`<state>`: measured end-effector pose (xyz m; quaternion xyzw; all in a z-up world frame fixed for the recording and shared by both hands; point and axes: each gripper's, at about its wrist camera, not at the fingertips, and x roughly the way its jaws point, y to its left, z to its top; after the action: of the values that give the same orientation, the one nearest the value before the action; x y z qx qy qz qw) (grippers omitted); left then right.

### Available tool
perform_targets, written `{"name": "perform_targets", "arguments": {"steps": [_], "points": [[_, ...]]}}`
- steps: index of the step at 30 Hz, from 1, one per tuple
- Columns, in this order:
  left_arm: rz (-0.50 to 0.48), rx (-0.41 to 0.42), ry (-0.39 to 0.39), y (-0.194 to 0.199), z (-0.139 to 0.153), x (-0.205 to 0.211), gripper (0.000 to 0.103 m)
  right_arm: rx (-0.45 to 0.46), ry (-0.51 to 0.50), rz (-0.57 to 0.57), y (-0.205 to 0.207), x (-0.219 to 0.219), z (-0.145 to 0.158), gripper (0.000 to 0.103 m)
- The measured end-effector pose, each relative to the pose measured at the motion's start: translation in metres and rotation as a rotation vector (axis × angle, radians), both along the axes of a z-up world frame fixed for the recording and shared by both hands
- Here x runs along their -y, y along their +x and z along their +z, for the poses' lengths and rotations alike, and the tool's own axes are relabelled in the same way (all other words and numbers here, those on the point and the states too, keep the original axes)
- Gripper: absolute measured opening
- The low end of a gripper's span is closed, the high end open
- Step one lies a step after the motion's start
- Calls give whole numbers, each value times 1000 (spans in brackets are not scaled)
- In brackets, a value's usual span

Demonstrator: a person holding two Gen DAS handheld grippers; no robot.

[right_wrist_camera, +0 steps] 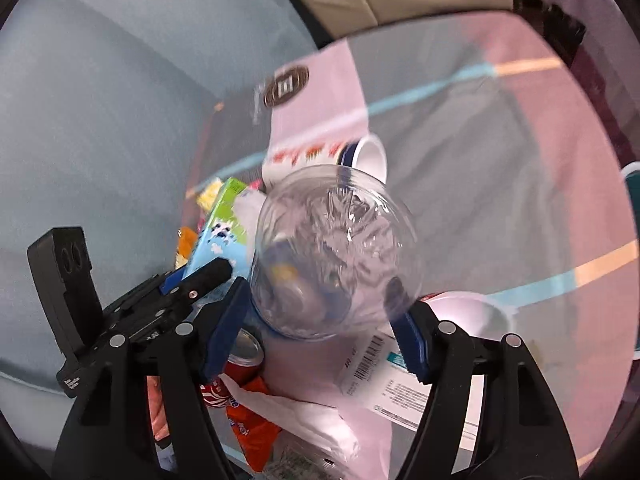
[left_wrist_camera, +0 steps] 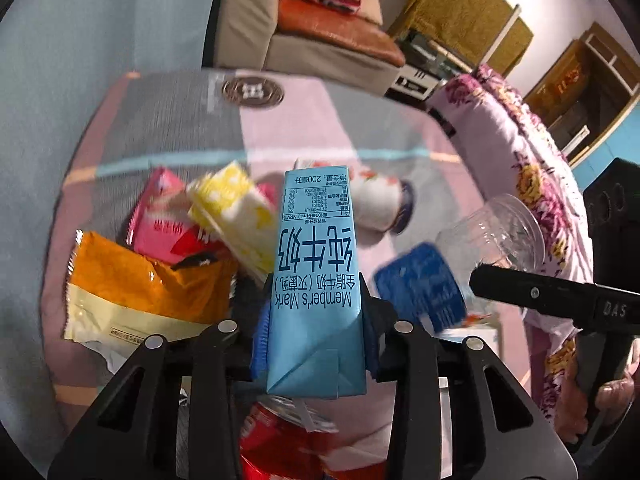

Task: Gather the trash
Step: 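Grasp the blue milk carton with left tool while right tool grasps the water bottle, then carry carton and bottle over the bin and open both tools to drop them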

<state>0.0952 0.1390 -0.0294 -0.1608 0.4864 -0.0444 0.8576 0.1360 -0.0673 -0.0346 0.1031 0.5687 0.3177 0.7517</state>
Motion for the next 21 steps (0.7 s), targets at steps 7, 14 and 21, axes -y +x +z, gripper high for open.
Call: {"name": "perform_targets", "arguments": {"steps": [7,14,21], "points": [[-36,41,15,-2,24,28,37,104,19,-85,-3,50,32,61],[-116,62,32,9,42,82,37,216,11,-224,-11,129,55,60],[-249,60,29,39,45,168,37,323,-25,-429,-24,227,75,60]]}}
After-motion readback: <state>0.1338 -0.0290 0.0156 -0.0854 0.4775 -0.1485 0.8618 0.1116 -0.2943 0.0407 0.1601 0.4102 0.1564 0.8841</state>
